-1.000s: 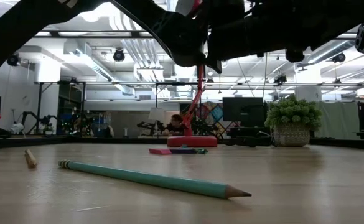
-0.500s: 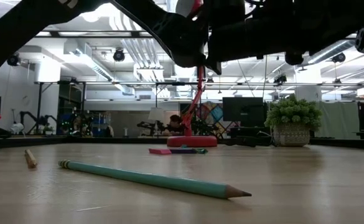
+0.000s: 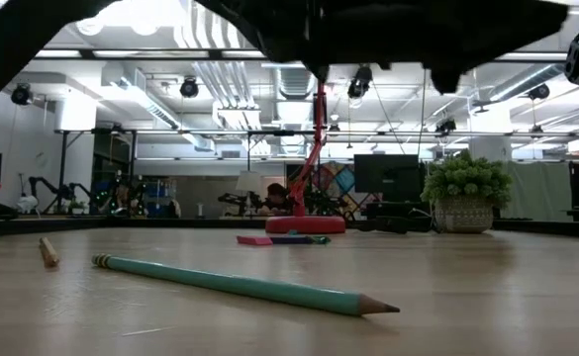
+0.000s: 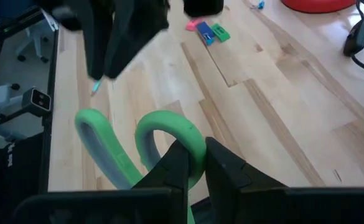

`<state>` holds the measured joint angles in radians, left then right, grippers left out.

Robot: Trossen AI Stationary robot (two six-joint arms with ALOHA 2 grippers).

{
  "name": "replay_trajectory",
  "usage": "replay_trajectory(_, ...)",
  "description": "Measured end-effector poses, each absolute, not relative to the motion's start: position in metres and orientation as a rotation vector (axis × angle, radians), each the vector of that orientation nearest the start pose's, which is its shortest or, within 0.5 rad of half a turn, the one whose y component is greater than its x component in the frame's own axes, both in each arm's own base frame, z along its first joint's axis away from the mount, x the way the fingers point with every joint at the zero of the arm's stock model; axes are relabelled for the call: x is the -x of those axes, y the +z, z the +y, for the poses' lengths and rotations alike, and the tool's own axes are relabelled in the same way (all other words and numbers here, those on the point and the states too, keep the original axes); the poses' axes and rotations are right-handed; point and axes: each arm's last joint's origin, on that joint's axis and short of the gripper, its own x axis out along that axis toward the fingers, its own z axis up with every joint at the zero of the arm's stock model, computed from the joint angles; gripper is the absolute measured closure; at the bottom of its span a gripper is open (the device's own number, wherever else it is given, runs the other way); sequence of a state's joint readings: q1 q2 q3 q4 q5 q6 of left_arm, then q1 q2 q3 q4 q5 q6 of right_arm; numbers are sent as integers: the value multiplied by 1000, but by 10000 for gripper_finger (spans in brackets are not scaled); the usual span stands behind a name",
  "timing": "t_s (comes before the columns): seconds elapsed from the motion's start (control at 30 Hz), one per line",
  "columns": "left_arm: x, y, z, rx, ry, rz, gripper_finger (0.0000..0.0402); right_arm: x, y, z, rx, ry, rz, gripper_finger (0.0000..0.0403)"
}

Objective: Pick and place office supplies into organizer
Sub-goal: Put the green scissors into the black desk organizer

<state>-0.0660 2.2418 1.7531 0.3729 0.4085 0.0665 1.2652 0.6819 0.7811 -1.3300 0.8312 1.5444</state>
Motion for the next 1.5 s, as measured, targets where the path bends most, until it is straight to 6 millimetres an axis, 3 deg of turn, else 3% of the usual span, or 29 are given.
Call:
replay_trajectory(0.13, -507, 250, -43, -78, -484, 205, 366, -45, 272, 72, -415, -151, 699, 377)
replay_trajectory(0.3, -486, 275, -43, -146, -499, 201, 374, -45, 283, 73, -424, -129, 679, 379)
replay_trajectory(0.47, -452, 294, -40, -176, -501, 204, 375, -47, 298, 76, -361, -100, 637, 379)
replay_trajectory(0.6, -422, 304, -38, -181, -498, 183, 375, -47, 307, 80, -274, -52, 698, 379)
replay_trajectory(0.83, -385, 293, -35, -179, -469, 135, 375, -46, 315, 86, -40, 108, 767, 380)
replay_trajectory(0.97, -371, 286, -33, -140, -415, 97, 375, -46, 316, 84, -39, 97, 741, 380)
replay_trajectory(1.27, -363, 271, -31, -120, -373, 91, 375, -44, 315, 82, -49, 86, 671, 380)
replay_trajectory(1.5, -362, 267, -31, -116, -373, 105, 375, -33, 320, 88, -87, 205, 529, 380)
